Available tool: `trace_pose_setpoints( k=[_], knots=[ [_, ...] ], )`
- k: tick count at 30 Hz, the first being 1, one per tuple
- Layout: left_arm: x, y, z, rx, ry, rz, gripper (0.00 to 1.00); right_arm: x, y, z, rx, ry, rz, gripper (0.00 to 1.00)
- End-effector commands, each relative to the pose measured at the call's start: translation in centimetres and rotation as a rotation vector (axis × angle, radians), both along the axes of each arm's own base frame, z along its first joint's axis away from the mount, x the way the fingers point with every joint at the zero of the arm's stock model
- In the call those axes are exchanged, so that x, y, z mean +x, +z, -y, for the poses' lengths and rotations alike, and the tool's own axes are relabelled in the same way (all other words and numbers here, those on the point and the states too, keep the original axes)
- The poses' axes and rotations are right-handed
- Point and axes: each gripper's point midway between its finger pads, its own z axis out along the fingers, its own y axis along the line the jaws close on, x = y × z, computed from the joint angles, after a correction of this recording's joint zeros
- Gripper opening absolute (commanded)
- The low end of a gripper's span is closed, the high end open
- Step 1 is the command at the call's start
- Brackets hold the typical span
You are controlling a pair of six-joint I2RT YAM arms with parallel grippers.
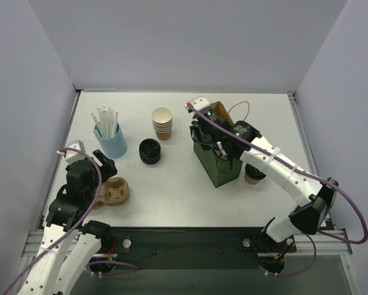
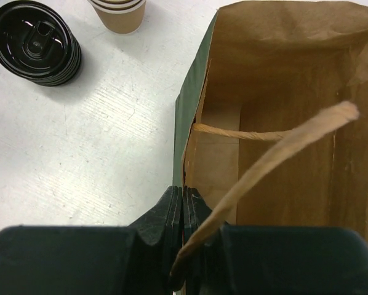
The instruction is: Pack the takeout coffee
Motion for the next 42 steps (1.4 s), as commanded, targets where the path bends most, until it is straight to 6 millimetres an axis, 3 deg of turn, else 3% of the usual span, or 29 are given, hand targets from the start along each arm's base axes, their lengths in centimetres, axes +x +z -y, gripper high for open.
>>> trace_pose_setpoints(
  k=[1,7,9,13,17,22,28,33,42],
  knots=[
    [-0.4,0.3,-2.5,-0.01,0.175,-0.012,0.8,0.4,0.2,0.9,-0.033,-0.123,0.015,0.0],
    [-1.6,-1.2,-4.2,-0.023,0.328,-0.09,0.75,0.6,0.4,0.1,-0.003,-0.122,0.007,0.04],
    [-1.9,-1.5,-4.8,-0.042,0.395,-0.109,0.74,0.7,0.8,-0.1,0.007,-0.12,0.01,0.12],
    [-4.3,-3.9,-6.1,-0.076,0.558,-0.221,0.74,0.9,1.9,0.1,0.031,-0.131,0.032,0.24],
    [-5.6,-4.8,-6.0,-0.161,0.682,-0.301,0.73,0.8,3.4,0.8,0.058,-0.132,0.059,0.39],
    [-6.2,-4.8,-4.4,-0.355,0.774,-0.33,0.71,0.7,4.6,2.3,0.072,-0.162,0.09,0.6],
    [-6.8,-5.3,-3.4,-0.555,0.895,-0.321,0.65,-0.2,6.4,4.0,0.106,-0.182,0.137,0.75],
    [-6.3,-6.2,-3.0,-0.623,0.933,-0.311,0.63,-1.7,7.5,4.8,0.178,-0.164,0.166,0.77],
    [-4.6,-6.7,-2.8,-0.569,0.936,-0.343,0.66,-2.4,6.8,5.9,0.184,-0.156,0.187,0.77]
  ],
)
